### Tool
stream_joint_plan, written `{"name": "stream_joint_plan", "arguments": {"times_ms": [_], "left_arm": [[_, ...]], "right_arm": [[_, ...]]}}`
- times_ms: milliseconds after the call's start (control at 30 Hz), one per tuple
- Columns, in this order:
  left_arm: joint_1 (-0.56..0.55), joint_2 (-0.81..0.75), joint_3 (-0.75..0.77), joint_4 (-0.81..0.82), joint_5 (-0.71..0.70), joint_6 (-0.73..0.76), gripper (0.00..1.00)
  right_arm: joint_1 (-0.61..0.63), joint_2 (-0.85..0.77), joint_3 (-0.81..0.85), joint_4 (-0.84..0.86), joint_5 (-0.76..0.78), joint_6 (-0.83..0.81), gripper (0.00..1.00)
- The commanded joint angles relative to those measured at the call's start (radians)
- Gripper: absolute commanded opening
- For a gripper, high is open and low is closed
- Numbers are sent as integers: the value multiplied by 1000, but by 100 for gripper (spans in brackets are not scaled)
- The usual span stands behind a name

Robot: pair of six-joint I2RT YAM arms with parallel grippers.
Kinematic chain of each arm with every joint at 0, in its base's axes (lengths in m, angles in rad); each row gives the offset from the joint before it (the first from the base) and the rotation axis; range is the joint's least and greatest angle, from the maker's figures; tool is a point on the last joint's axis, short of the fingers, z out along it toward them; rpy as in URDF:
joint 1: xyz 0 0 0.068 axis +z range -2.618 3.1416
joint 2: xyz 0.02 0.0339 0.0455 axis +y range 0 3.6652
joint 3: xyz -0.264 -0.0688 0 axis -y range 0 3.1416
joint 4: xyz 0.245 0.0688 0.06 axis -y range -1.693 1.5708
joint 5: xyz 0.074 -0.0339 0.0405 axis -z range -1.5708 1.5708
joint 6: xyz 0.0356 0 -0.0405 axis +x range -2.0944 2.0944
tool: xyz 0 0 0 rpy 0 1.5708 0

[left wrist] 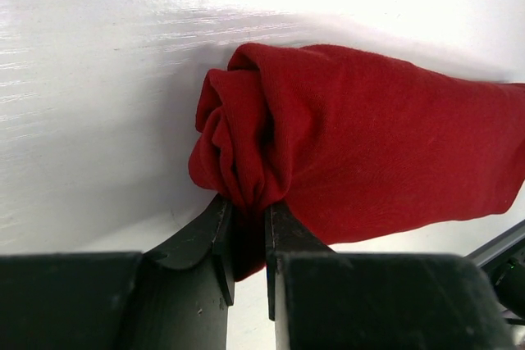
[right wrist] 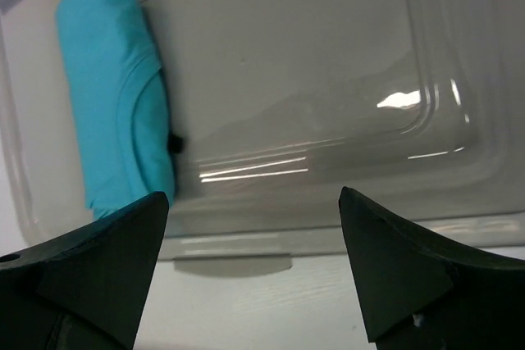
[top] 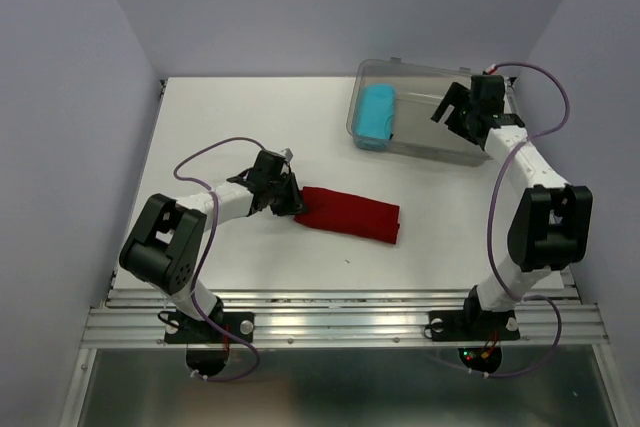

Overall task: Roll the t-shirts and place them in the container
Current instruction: Move the bin to the center of the board.

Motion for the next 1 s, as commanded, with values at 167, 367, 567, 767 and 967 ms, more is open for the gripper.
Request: {"name": "stream_joint_plan", "arguments": {"times_ms": [167, 367, 567, 767, 967], "left_arm": [[9, -29, 31, -52, -14, 45, 0], [9, -35, 28, -49, -9, 46, 0], [8, -46, 23, -47, -11, 48, 0], [9, -54, 16, -40, -11, 46, 0], [9, -46, 28, -40, -14, 48, 0]], "right_arm": [[-119, 125, 65, -9, -54, 9, 92], [-128, 97, -27, 0, -81, 15, 92], [-128, 36, -154, 24, -172, 26, 92], [-128, -62, -262, 29, -299, 32, 91], [-128, -156, -394, 41, -445, 63, 91]]}}
